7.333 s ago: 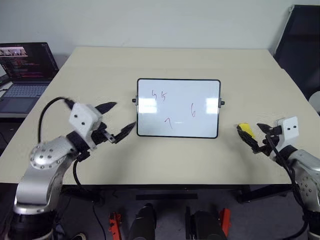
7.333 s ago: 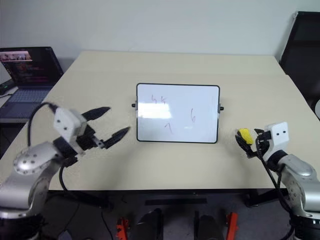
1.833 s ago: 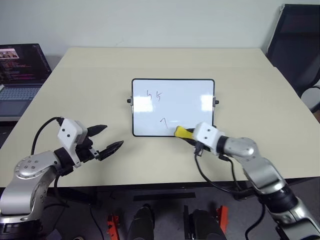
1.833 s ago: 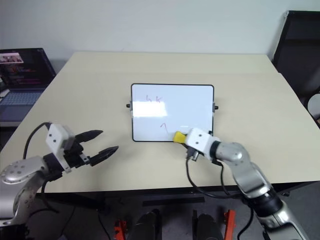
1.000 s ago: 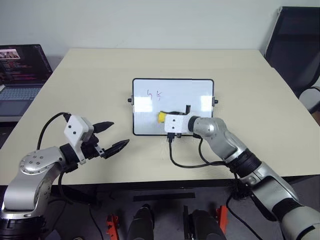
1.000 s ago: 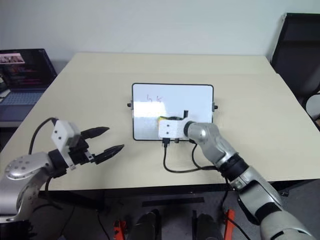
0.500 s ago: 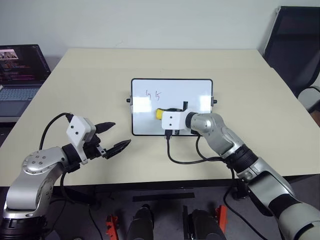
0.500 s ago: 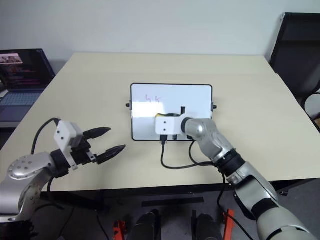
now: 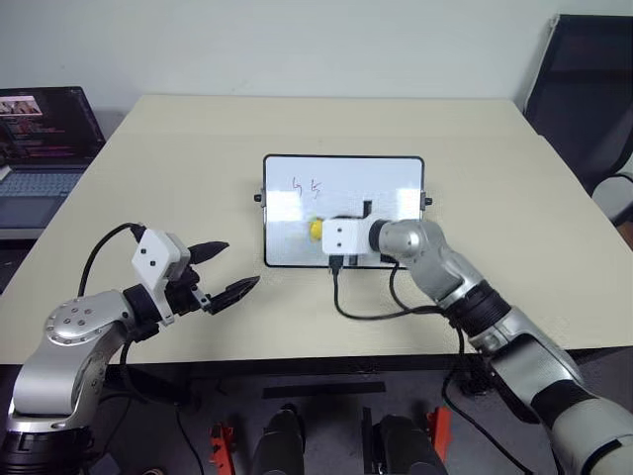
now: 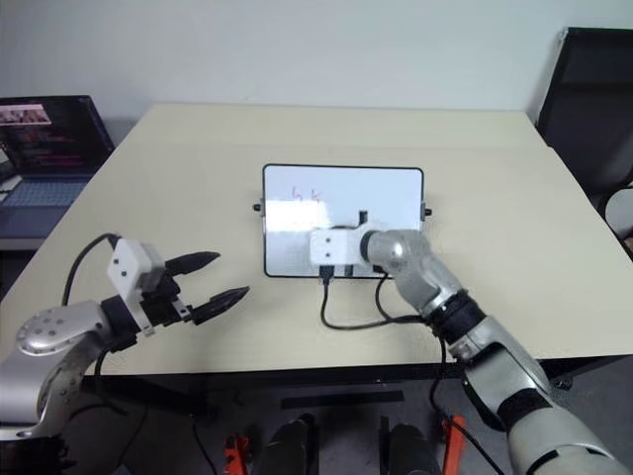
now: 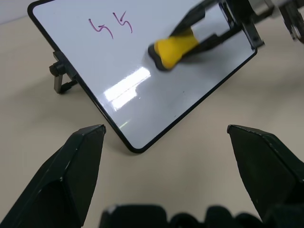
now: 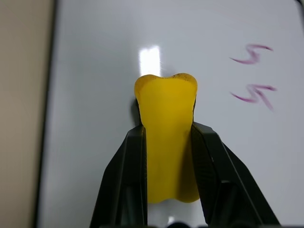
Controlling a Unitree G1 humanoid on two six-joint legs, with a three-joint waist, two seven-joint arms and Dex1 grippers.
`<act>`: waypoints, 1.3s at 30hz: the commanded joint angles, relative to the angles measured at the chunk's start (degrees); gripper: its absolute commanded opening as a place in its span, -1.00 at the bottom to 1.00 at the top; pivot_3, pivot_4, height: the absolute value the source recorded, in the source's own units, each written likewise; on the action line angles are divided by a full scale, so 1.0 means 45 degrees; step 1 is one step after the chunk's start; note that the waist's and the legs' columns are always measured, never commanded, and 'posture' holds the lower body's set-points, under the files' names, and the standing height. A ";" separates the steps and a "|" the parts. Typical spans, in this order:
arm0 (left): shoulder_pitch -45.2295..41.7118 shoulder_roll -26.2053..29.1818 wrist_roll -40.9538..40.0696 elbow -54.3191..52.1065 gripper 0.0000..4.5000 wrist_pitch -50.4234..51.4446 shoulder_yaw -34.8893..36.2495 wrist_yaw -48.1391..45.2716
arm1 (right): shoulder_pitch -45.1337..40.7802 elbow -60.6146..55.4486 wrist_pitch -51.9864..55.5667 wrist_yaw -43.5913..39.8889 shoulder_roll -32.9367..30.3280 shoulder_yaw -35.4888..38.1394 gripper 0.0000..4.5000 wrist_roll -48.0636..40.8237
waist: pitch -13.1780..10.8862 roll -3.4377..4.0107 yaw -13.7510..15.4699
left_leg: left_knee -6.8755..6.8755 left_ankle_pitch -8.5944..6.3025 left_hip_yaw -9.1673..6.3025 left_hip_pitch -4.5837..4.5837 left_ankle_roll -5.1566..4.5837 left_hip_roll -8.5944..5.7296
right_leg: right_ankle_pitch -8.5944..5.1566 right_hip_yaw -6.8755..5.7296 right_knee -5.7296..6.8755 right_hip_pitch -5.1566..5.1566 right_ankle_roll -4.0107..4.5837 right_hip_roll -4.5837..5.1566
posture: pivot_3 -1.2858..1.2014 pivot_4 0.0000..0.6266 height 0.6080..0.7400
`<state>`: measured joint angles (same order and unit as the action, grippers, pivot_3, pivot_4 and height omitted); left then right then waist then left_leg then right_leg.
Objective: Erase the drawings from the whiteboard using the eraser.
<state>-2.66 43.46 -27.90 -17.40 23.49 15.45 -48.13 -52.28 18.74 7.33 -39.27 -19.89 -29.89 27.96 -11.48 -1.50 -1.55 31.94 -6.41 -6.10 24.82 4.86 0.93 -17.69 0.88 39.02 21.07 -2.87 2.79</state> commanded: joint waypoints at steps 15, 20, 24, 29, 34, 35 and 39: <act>-0.0440 -0.0435 -0.0249 0.0136 1.00 -0.0124 0.0835 0.0889 | 0.4353 -0.5703 0.4191 -0.0266 0.1250 0.4564 -0.57 -0.4718 | 0.0013 -0.0019 -0.0024 | -0.0017 -0.0007 0.0028 0.0044 0.0014 0.0121 | 0.0013 0.0010 -0.0009 -0.0007 0.0025 -0.0121 | 0.03 -0.52 1.00; -0.0653 -0.0511 -0.0278 0.0354 1.00 -0.0231 0.1062 0.1065 | 0.5473 -0.7666 0.7672 0.0180 0.1218 0.5504 -0.57 -0.5836 | 0.0007 -0.0008 -0.0065 | -0.0026 -0.0018 0.0028 0.0042 0.0028 0.0165 | -0.0011 0.0010 0.0008 0.0016 0.0058 -0.0166 | 0.03 -0.52 1.00; -0.0985 -0.0512 -0.0191 0.0654 1.00 -0.0512 0.1116 0.1126 | 0.6029 -0.8715 0.9248 0.0786 0.1163 0.5900 -0.57 -0.6340 | 0.0007 -0.0008 -0.0068 | -0.0023 -0.0019 0.0039 0.0041 0.0029 0.0168 | -0.0039 0.0018 0.0006 0.0018 0.0037 -0.0167 | 0.03 -0.52 1.00; -0.1576 -0.0423 0.0017 0.1303 1.00 -0.0851 0.1018 0.1137 | 0.6182 -0.9209 0.9642 0.1263 0.0994 0.5756 -0.57 -0.6673 | 0.0007 -0.0009 -0.0061 | -0.0022 -0.0019 0.0051 0.0042 0.0030 0.0168 | -0.0042 0.0025 0.0000 0.0022 0.0040 -0.0165 | 0.03 -0.52 1.00; -0.2124 -0.0219 0.0537 0.2062 1.00 -0.1157 0.0939 0.1308 | 0.5174 -0.8816 0.8918 0.1585 0.0832 0.4951 -0.57 -0.6475 | 0.0006 -0.0007 -0.0100 | -0.0023 -0.0019 0.0061 0.0042 0.0030 0.0168 | -0.0034 0.0030 0.0000 0.0024 0.0026 -0.0166 | 0.03 -0.52 1.00; -0.2198 -0.0188 0.0596 0.2167 1.00 -0.1198 0.0923 0.1270 | 0.4872 -0.8636 0.8752 0.1596 0.0801 0.4726 -0.57 -0.6411 | 0.0006 -0.0007 -0.0130 | -0.0023 -0.0019 0.0063 0.0042 0.0029 0.0169 | -0.0033 0.0033 0.0004 0.0031 0.0026 -0.0167 | 0.03 -0.52 1.00; -0.2559 -0.0116 0.0643 0.2398 1.00 -0.1283 0.0861 0.1077 | 0.3292 -0.7013 0.7693 0.1384 0.0714 0.3474 -0.57 -0.6022 | 0.0008 -0.0010 -0.0136 | -0.0024 -0.0019 0.0062 0.0042 0.0029 0.0172 | -0.0029 0.0027 0.0003 0.0030 0.0017 -0.0169 | 0.03 -0.52 1.00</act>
<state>-12.59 41.71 -25.30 -5.98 19.22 18.29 -43.13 -35.41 -14.73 44.77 -32.60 -16.72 -12.54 -0.14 -11.44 -1.55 -2.16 31.83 -6.50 -5.81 25.01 4.99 1.71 -17.82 1.00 39.02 21.20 -2.79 2.03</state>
